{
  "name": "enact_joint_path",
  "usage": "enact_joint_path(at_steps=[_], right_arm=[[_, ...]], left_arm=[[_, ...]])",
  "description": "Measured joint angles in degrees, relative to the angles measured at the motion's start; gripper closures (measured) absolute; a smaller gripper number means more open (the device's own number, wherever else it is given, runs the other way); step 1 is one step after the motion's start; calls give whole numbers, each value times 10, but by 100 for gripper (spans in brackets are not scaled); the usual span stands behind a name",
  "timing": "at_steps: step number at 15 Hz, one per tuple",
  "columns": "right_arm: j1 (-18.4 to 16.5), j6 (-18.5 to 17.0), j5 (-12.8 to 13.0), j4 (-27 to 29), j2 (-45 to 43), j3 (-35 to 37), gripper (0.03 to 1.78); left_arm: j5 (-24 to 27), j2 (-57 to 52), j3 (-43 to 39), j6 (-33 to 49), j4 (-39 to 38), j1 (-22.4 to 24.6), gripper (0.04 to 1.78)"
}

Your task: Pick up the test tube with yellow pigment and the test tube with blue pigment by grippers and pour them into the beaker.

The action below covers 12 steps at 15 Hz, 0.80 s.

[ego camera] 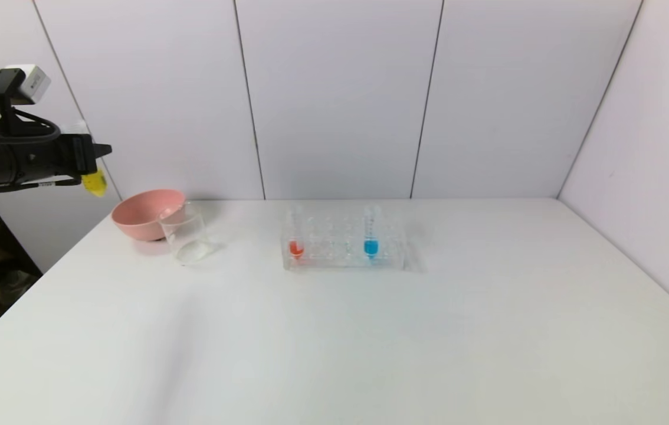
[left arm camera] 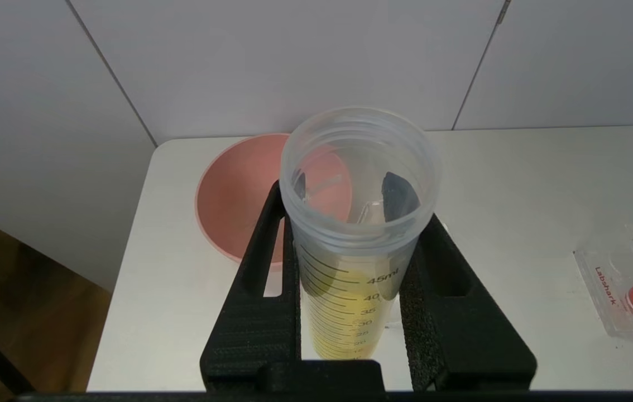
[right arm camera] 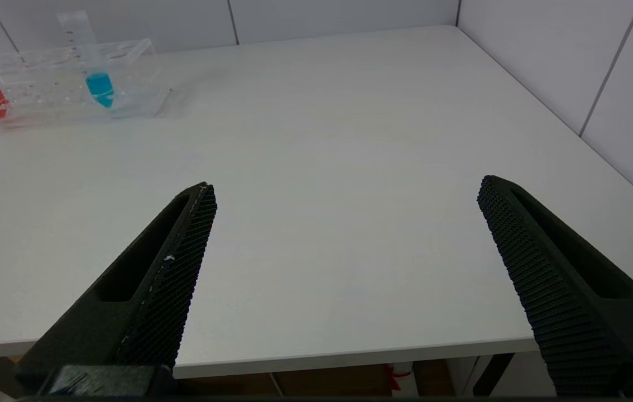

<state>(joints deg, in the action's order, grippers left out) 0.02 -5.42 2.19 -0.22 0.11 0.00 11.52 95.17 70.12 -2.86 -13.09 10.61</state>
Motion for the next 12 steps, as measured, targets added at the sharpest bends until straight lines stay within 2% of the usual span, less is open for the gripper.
enact_joint_path(at_steps=[3, 8, 12], right_arm=[[0, 0, 0, 0, 0, 0, 10], [0, 0, 0, 0, 0, 0, 10], [0, 0, 0, 0, 0, 0, 10]], left_arm=[[8, 9, 2, -14, 1, 2, 131], [80, 37, 15, -61, 11, 30, 131], [131, 67, 89, -171, 103, 53, 131]])
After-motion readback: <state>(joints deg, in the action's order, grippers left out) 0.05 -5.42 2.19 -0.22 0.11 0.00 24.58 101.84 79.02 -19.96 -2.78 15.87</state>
